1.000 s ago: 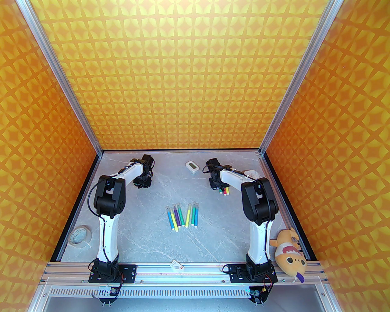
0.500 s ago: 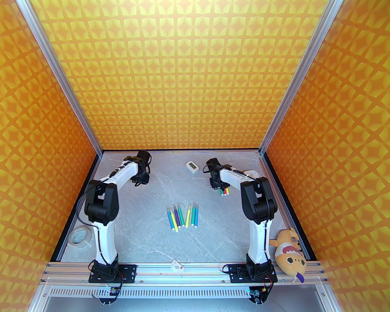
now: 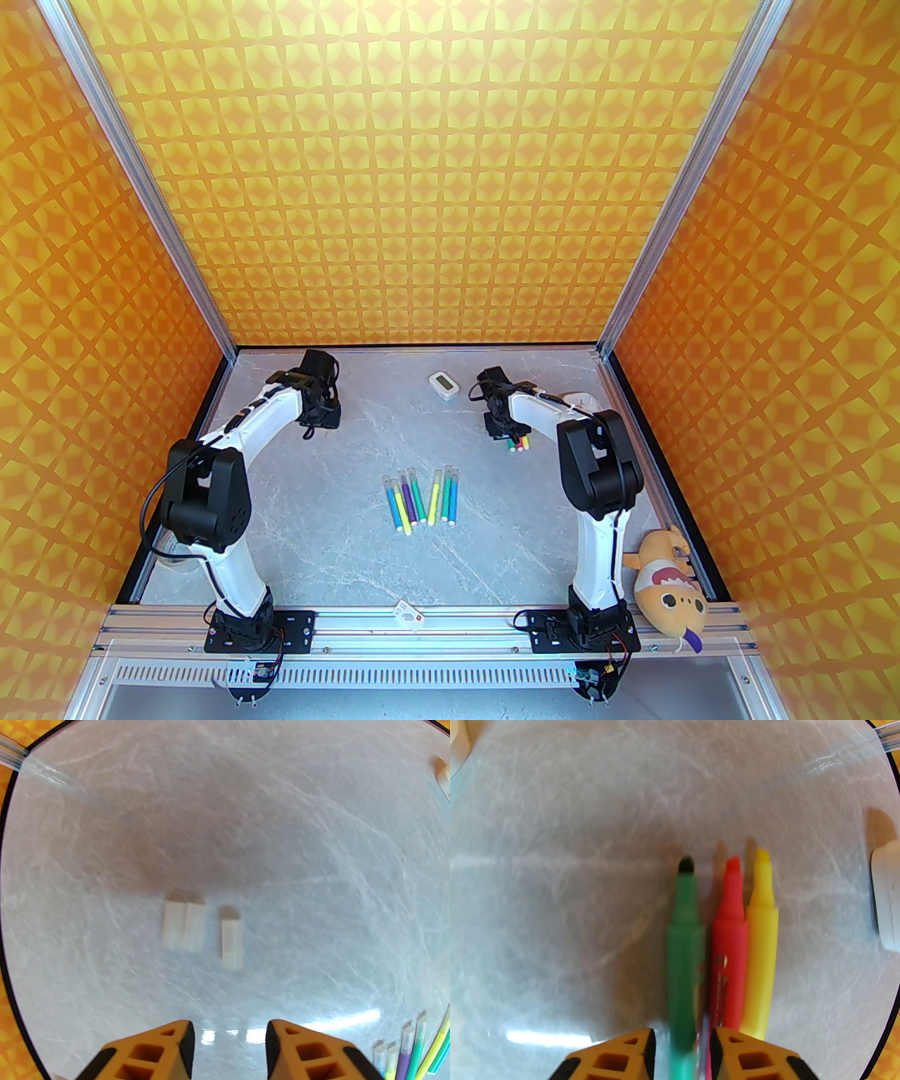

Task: Open the pen caps

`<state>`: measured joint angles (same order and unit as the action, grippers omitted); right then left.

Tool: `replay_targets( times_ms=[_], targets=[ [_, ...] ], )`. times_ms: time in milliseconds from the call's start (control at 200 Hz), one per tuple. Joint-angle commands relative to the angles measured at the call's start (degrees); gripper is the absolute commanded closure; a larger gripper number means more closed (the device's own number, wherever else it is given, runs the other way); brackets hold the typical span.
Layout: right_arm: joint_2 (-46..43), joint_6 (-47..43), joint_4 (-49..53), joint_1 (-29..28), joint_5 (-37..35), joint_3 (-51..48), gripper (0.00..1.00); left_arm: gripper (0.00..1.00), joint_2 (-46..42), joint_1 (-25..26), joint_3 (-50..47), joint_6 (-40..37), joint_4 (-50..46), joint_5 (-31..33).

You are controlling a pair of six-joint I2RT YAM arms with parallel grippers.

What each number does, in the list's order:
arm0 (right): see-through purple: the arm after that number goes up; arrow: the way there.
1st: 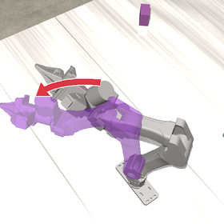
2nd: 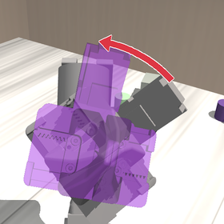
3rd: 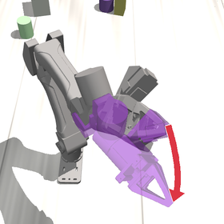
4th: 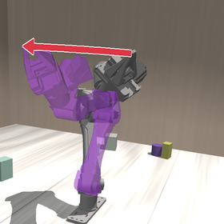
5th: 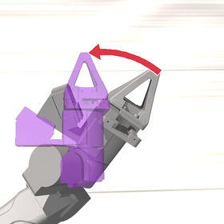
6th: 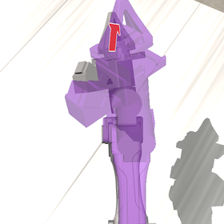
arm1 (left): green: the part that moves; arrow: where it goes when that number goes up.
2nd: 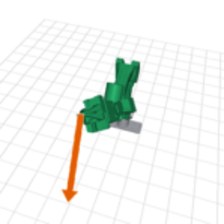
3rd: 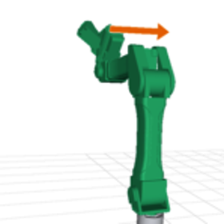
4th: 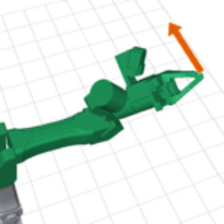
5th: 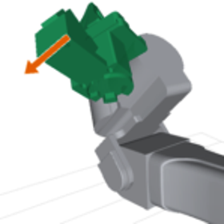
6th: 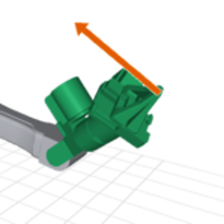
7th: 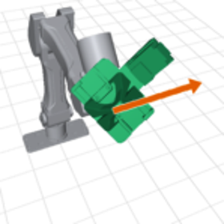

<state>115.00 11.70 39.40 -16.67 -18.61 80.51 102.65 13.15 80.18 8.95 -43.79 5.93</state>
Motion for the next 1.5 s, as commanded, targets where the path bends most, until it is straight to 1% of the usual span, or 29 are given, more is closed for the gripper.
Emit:
replay_targets(
  times_ms=[0, 55, 75, 235, 355, 505, 605, 720, 1020, 1180, 1495],
  targets=[
    [-7.6, 1.5, -3.7, -0.9, 4.5, -4.5, 0.62, 0.60, -3.8, -0.4, -4.3, 1.6, 5.6, -5.1],
    [-10.0, 2.2, -4.6, -1.6, 6.0, -6.7, 0.61, 0.60, -5.2, -0.4, -7.0, 1.9, 7.7, -6.6],
    [-11.0, 2.4, -4.6, -2.0, 6.4, -7.5, 0.61, 0.58, -5.8, -0.4, -8.0, 1.9, 8.4, -7.0],
    [-16.4, 4.4, -4.2, -6.8, 6.8, -12.2, 0.58, 0.53, -9.5, -0.4, -14.4, 2.3, 14.4, -11.8],
    [-19.2, 6.8, -3.9, -10.4, 9.0, -15.4, 0.58, 0.42, -12.3, -0.4, -19.0, 2.3, 18.8, -14.3],
    [-22.3, 11.4, -5.4, -13.8, 13.3, -20.2, 0.57, 0.24, -15.8, -0.5, -23.8, 2.2, 23.2, -16.0],
    [-23.5, 14.2, -5.8, -16.4, 14.7, -22.8, 0.57, 0.18, -17.8, -0.6, -26.4, 2.5, 25.6, -16.8],
    [-24.3, 16.2, -4.8, -18.3, 15.0, -24.5, 0.57, 0.16, -19.4, -0.8, -28.1, 2.9, 27.5, -17.1],
    [-24.3, 21.2, -4.5, -21.2, 19.4, -25.9, 0.58, 0.16, -21.1, -1.4, -29.9, 3.1, 30.3, -17.0],
    [-23.5, 22.7, -6.3, -21.9, 20.9, -26.2, 0.59, 0.16, -21.0, -1.5, -30.8, 3.3, 31.7, -17.0],
    [-20.3, 23.1, -6.5, -22.3, 21.4, -25.7, 0.62, 0.16, -20.2, -1.5, -30.6, 2.7, 31.2, -17.0]
  ],
)
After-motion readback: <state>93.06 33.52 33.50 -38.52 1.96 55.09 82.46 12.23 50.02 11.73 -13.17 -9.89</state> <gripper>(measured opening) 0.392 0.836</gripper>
